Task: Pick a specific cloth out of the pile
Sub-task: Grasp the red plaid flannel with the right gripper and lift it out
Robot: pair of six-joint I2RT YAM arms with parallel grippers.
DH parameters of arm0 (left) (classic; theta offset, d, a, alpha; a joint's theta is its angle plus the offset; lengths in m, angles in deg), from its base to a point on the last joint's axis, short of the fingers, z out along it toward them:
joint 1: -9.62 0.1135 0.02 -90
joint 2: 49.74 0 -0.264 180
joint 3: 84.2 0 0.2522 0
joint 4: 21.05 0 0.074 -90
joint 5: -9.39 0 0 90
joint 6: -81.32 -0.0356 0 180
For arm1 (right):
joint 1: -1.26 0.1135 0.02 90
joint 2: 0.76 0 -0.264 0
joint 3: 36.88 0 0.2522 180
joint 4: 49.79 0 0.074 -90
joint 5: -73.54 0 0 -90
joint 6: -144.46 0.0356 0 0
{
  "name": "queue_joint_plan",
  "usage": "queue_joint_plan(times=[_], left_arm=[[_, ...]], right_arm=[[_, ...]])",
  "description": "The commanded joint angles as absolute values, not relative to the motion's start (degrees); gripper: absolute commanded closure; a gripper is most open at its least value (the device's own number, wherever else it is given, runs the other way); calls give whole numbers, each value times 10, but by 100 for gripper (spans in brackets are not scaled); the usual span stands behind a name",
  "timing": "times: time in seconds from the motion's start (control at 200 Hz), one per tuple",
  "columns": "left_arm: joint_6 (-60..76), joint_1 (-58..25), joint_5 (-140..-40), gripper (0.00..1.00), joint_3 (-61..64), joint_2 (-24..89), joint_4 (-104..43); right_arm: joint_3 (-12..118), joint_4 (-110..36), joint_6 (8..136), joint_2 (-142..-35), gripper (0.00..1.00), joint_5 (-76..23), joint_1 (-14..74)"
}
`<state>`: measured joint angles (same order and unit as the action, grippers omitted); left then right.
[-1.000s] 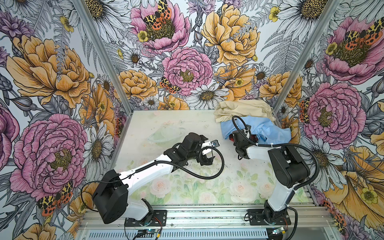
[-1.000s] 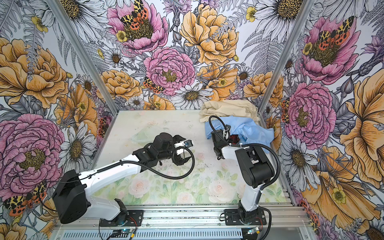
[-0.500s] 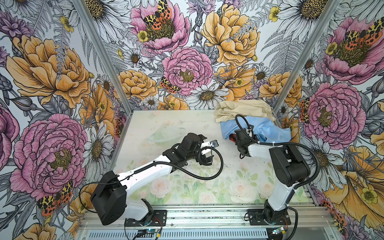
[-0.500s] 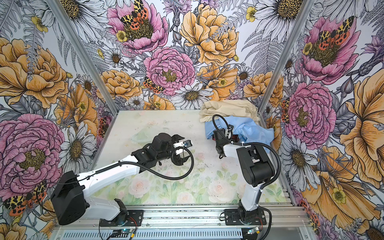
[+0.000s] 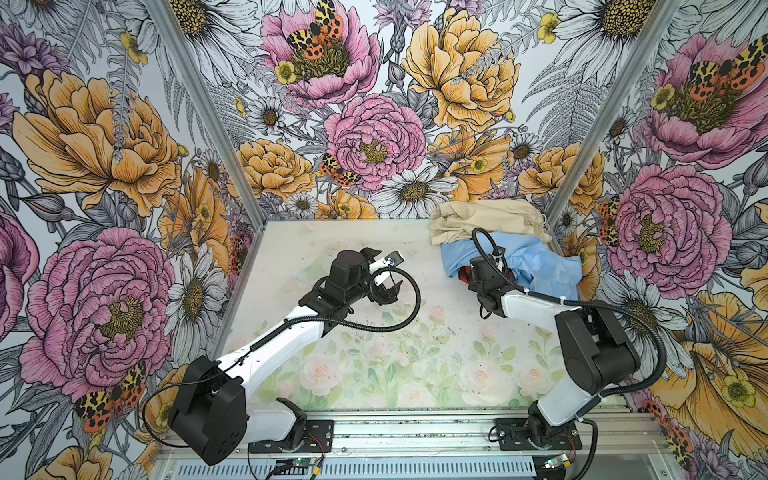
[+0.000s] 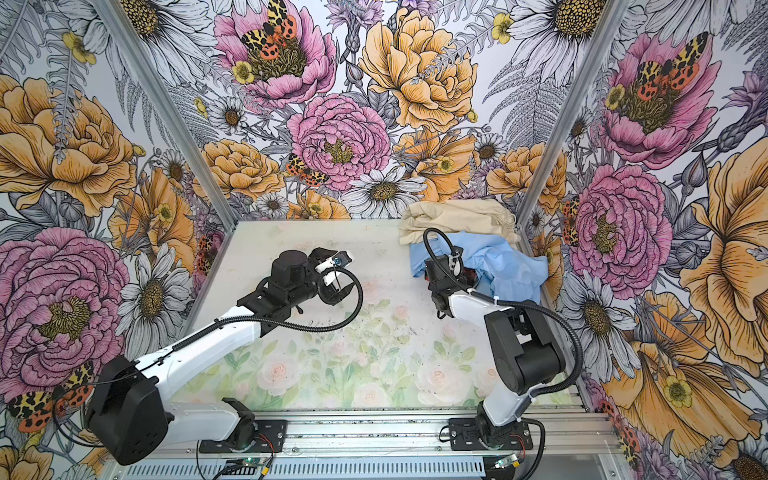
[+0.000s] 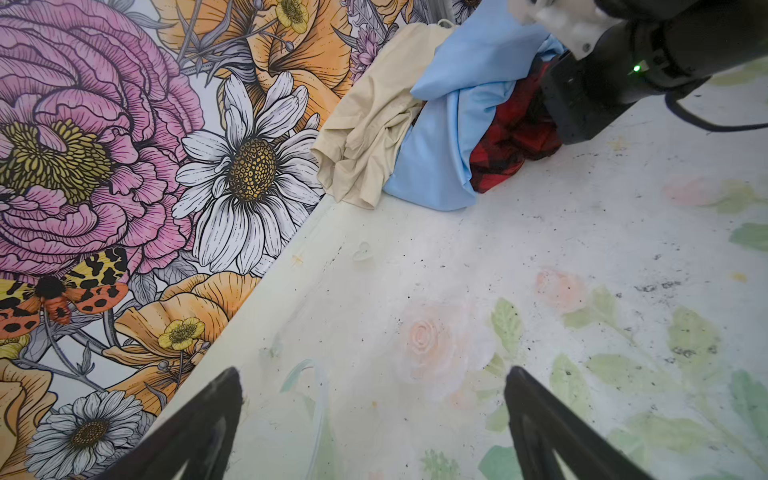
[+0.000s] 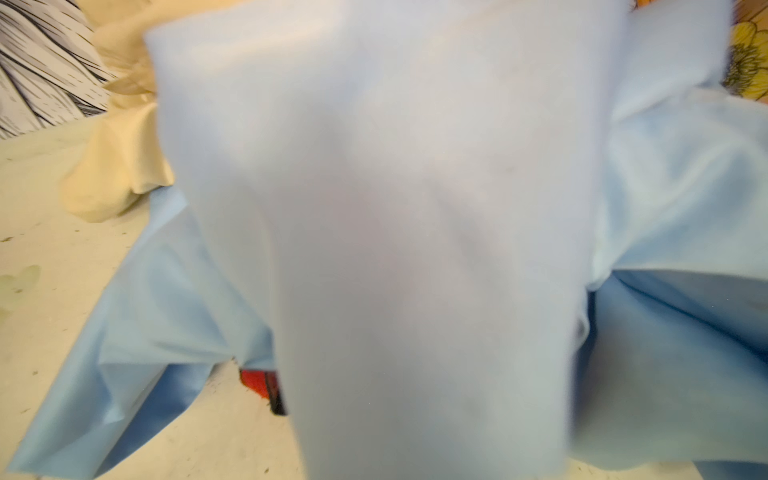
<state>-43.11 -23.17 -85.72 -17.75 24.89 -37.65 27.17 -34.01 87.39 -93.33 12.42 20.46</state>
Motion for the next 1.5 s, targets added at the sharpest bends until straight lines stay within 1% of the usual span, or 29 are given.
queue_joint_plan(times=[0.0, 0.08, 0.205, 0.36, 0.425, 0.5, 0.585, 0.736, 0.836, 0.946, 1.001, 1.046, 1.156, 1.286, 1.381, 1.496], left_arm=[[-417, -227, -875, 1, -183, 248, -355], [-412, -225, -880, 1, -178, 251, -356], [-397, -225, -888, 1, -161, 253, -364], [-386, -225, -897, 1, -158, 245, -365], [-381, -224, -897, 1, -154, 240, -367], [-374, -221, -901, 1, -151, 232, -367], [-363, -212, -915, 1, -149, 220, -366], [-343, -180, -937, 1, -149, 196, -357], [-329, -151, -951, 1, -152, 177, -348], [-310, -107, -963, 1, -162, 153, -329], [-304, -85, -967, 1, -170, 142, -317], [-301, -68, -967, 1, -176, 136, -309], [-292, -34, -964, 1, -182, 131, -297], [-282, -6, -955, 1, -185, 128, -291], [-283, 4, -952, 1, -188, 128, -289], [-288, 5, -945, 1, -189, 129, -293]], right_arm=[[278, -300, 854, -875, 100, 99, 208], [306, -258, 833, -840, 100, 102, 207], [396, -199, 789, -807, 100, 101, 200], [593, -128, 734, -829, 100, 95, 143], [687, -97, 719, -852, 100, 73, 122], [791, -75, 699, -878, 100, 37, 121], [908, -47, 699, -916, 100, -31, 129], [1085, -27, 698, -1000, 100, -168, 186], [1216, -29, 740, -1087, 100, -252, 232], [1412, -34, 779, -1220, 100, -278, 299], [1476, -58, 801, -1270, 100, -279, 330], [1477, -100, 822, -1284, 100, -289, 350], [1416, -199, 842, -1280, 100, -287, 394], [1366, -216, 827, -1272, 100, -258, 417], [1266, -219, 819, -1246, 100, -235, 414], [1092, -233, 781, -1215, 100, -216, 413]])
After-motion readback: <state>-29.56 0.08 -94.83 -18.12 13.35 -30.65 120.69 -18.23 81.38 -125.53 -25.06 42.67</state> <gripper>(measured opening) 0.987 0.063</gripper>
